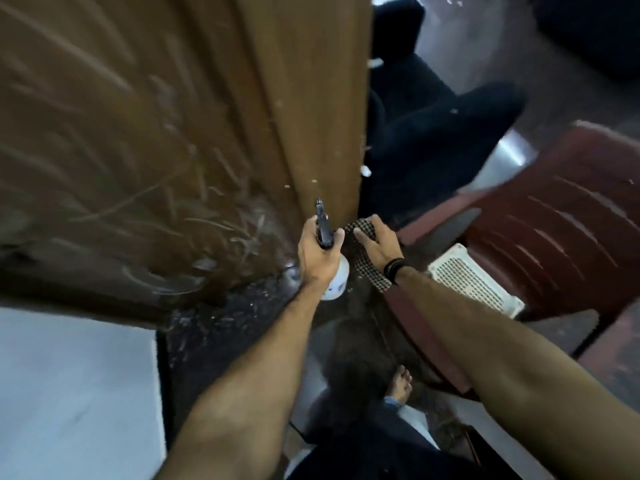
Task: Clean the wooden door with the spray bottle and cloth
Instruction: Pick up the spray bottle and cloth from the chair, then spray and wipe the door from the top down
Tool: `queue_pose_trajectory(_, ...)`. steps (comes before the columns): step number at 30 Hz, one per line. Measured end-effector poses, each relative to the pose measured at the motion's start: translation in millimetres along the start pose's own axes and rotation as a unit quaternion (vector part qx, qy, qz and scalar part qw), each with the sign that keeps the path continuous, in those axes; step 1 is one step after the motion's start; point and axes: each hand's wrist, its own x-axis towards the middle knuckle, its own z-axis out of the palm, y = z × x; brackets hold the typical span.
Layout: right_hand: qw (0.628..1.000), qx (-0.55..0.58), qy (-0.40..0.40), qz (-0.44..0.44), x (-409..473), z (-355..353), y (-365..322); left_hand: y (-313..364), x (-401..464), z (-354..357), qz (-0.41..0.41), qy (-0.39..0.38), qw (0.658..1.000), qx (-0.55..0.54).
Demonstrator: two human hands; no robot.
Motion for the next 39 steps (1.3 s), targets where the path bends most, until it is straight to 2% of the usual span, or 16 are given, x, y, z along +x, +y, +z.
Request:
queue_pose_trajectory(9,0.992,0.073,-0.022,-0.098,-27,172,-249,18,32,-300,0.005,0.123,0.992,0.024)
queue_pose_trajectory(15,0.977,0.128,-0.015,-0.17,-28,212,-423,78,73,-448,0.028,0.186,0.982,0.027)
queue_pose_trajectory(20,0.948,0.111,-0.015,-0.297,-27,219,-551,142,111,-539,0.088,0.249,0.964,0.023)
queue_pose_trajectory(25,0.89,0.089,0.006,-0.447,-30,219,-671,217,149,-610,0.13,0.285,0.95,0.016)
queue_pose_trajectory(29,0.818,0.095,0.048,-0.566,-37,209,-759,284,172,-668,0.16,0.321,0.933,-0.007)
queue_pose_trajectory(34,0.747,0.131,0.106,-0.643,-50,198,-849,358,185,-734,0.212,0.361,0.908,0.028)
queue_pose_trajectory(39,0.714,0.19,0.175,-0.651,-65,193,-917,411,192,-784,0.221,0.367,0.903,0.016)
